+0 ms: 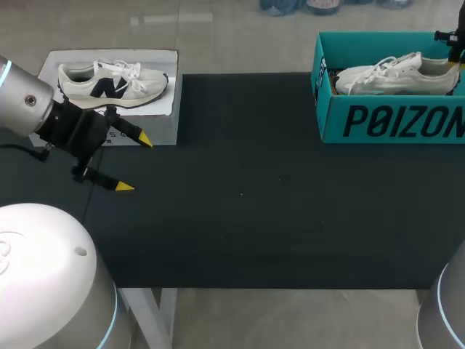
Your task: Take the shoe out of the shoebox, open the shoe tongue, remove and reinsert the insole, then place the shoe into the shoebox
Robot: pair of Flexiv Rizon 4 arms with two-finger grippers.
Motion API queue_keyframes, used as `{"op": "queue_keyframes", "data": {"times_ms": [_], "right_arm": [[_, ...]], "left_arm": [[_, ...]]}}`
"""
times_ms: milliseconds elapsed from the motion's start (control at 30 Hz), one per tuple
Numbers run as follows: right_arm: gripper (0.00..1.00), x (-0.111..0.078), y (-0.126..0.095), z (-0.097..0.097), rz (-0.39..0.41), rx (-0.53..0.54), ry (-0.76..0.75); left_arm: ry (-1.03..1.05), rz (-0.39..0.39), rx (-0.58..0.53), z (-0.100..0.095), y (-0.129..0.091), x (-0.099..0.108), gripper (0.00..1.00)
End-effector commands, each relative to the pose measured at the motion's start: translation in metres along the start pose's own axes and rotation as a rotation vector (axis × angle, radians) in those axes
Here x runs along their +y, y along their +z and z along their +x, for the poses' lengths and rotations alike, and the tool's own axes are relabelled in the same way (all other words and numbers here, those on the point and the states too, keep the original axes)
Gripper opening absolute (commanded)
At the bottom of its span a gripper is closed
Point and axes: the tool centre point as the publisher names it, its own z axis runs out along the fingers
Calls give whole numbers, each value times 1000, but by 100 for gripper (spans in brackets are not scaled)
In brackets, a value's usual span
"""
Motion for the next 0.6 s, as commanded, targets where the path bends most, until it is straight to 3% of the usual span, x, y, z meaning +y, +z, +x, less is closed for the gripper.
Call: {"op": "queue_keyframes", "data": {"times_ms": [33,600], "right_arm": [[0,-4,13,4,3,-4,-6],[0,-18,71,4,54,13,-1]], "left_arm": [[0,-3,4,-1,0,0,100],[0,-3,4,-1,0,0,100]]}}
